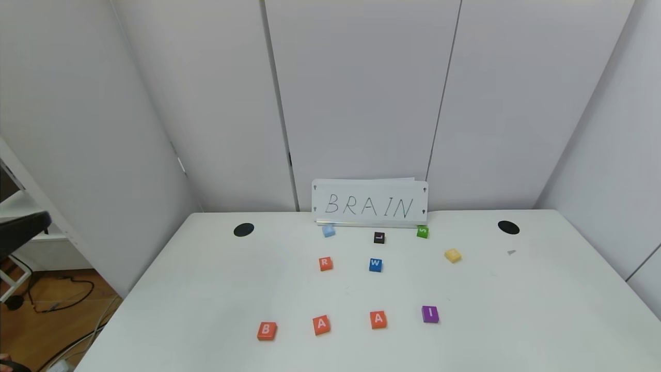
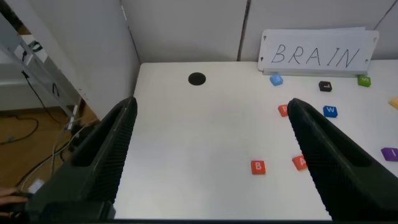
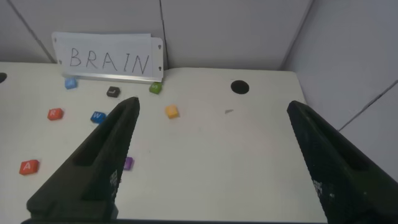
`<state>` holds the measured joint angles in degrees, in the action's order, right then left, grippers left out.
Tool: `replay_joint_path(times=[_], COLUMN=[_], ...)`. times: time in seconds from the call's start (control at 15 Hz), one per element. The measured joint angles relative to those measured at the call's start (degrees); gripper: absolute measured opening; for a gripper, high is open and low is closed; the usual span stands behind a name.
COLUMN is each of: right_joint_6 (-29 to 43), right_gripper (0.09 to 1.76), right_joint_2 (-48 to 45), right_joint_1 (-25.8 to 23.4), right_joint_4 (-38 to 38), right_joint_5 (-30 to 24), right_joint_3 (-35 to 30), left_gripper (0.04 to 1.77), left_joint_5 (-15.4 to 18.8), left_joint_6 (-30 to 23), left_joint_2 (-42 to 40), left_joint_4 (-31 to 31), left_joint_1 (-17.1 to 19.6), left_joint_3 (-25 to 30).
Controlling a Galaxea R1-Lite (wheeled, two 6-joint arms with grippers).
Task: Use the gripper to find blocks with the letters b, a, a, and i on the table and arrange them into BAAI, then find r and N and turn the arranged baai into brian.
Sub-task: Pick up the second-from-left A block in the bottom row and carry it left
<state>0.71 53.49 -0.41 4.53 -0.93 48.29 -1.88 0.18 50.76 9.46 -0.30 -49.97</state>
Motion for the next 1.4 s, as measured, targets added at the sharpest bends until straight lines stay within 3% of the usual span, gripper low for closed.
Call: replay_joint_path(times=[0.33, 0.73, 1.07, 1.4], right_joint_6=[1.8, 1.9, 2.3, 2.6], right_gripper=[1.71, 1.71, 1.71, 1.71], right_joint_2=[16.2, 29.5, 37.0, 41.4], right_joint_1=[-0.6, -0.2, 0.9, 2.2], right_joint_4=[0.3, 0.3, 0.2, 0.3], right_joint_5=[-0.1, -0.2, -0.4, -0.4], right_joint_3=[7.4, 11.8, 14.1, 15.8], left_gripper=[1.72, 1.72, 1.72, 1.72], left_joint_5=[0.9, 1.0, 0.4, 0.1], left_joint_6=[-0.9, -3.2, -6.0, -8.4], left_joint_2=[15.7, 30.6, 40.0, 44.1], left_joint_4=[-0.6, -0.1, -0.2, 0.0], left_joint_1=[0.1, -1.6, -8.6, -16.0], left_joint_3=[-6.2, -11.1, -14.4, -14.7])
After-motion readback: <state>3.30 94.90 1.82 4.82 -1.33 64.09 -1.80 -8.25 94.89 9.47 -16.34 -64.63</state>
